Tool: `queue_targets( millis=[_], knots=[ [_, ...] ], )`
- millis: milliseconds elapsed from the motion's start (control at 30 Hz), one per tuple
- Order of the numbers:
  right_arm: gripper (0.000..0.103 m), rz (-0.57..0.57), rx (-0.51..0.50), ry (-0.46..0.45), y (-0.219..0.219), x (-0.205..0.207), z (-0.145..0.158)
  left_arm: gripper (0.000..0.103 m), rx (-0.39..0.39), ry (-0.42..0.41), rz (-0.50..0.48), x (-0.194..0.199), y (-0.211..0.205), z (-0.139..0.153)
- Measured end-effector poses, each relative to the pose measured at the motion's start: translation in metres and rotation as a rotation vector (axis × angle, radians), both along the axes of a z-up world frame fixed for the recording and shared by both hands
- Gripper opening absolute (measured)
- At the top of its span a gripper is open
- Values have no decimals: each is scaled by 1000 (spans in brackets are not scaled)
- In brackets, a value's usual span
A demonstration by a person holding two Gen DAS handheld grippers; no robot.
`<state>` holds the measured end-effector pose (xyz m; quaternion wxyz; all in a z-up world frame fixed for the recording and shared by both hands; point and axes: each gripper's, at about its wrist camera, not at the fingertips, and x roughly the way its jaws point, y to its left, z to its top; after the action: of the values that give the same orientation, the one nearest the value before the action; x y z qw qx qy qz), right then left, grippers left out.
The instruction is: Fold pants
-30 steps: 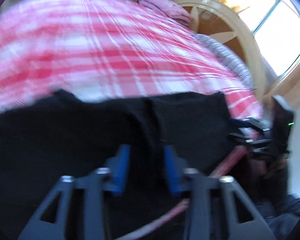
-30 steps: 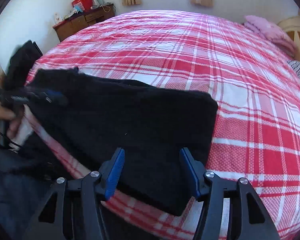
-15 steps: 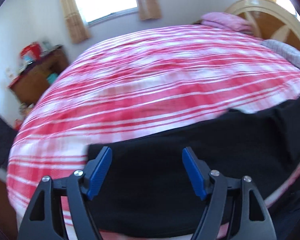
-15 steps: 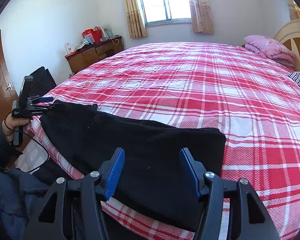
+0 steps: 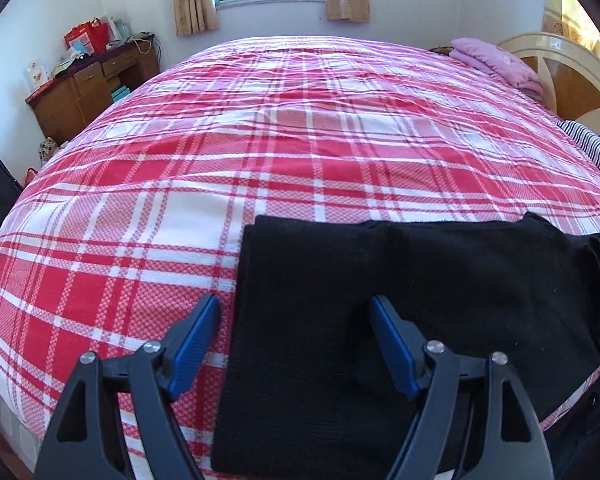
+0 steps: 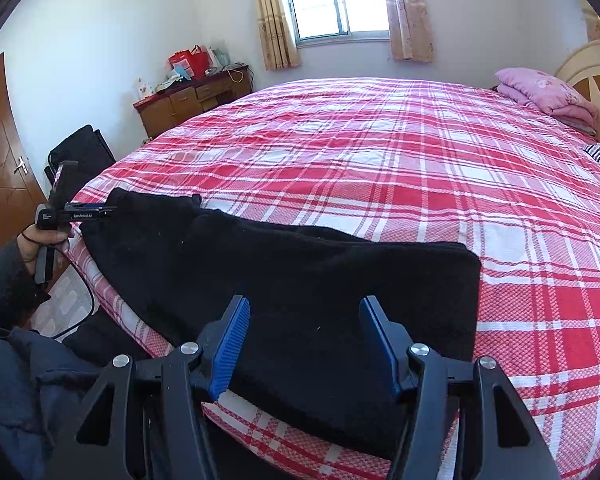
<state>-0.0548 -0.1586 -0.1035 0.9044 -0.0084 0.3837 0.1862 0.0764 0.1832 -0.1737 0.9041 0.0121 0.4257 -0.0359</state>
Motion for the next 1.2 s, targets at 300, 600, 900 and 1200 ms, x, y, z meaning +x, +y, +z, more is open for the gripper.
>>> queue_targets(
  millis=[300,600,900,1200],
  knots=[
    [59,9,-13,-4,4,-2,-1,90,-29,-17,2,-2,20,4],
    [59,16,-16,-6,7,-3,-2,89,-275,12,-19,-15,34,4],
    [59,20,-24,5,12,-3,-7,47,-254,64,-15,-14,31,0],
    [59,-1,-18,-12,8,-3,-4,19,-422,-1,-101,-22,24,30]
  ],
)
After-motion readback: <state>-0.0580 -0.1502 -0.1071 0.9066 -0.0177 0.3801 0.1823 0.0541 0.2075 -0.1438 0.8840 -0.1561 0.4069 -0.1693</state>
